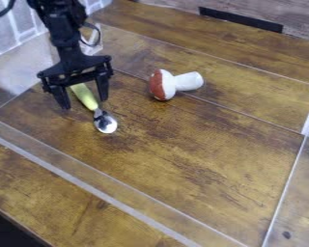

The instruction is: Move the green spoon to the right

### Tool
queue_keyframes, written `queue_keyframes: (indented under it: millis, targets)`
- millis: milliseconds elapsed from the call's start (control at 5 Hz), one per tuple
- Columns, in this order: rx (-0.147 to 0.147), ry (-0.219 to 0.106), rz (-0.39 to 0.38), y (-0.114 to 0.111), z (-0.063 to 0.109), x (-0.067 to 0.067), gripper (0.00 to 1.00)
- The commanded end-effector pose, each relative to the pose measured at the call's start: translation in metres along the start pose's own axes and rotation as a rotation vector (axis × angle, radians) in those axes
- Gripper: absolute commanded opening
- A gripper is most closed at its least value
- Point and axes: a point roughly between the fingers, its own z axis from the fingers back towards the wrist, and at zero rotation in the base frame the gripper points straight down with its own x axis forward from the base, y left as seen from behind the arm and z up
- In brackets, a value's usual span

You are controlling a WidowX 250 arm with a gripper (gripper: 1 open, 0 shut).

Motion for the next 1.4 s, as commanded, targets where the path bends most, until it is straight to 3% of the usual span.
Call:
queue_keyframes:
  millis: [0, 600, 1200]
  targets:
    - [-0.033, -0.039, 0.058, 0.001, 0.013, 0.021, 1.0]
    - [-0.042, -0.003, 0.189, 0.002, 0.003, 0.044, 1.0]
    - [-0.022, 0.032, 0.277, 0.006, -0.002, 0.054, 1.0]
